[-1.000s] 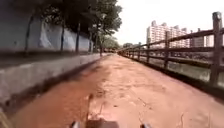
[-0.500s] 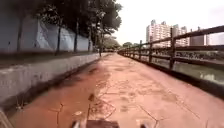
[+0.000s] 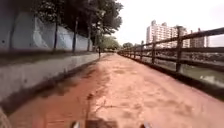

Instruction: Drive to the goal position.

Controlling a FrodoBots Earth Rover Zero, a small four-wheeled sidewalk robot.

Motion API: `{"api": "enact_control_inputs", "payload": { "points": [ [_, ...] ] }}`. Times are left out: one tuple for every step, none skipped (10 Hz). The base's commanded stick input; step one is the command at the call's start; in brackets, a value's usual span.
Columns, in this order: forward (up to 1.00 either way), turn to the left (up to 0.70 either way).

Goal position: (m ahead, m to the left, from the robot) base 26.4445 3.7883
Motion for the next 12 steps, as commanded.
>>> {"api": "enact_control_inputs", "payload": {
  "points": [
    [0.70,0.00],
    [0.70,0.00],
    [0.70,0.00],
    [0.70,0.00],
    [0.70,0.00],
    [0.70,0.00],
    [0.70,0.00],
    [0.70,0.00],
    [0.70,0.00],
    [0.70,0.00],
    [0.70,0.00],
    [0.70,0.00]
  ]
}}
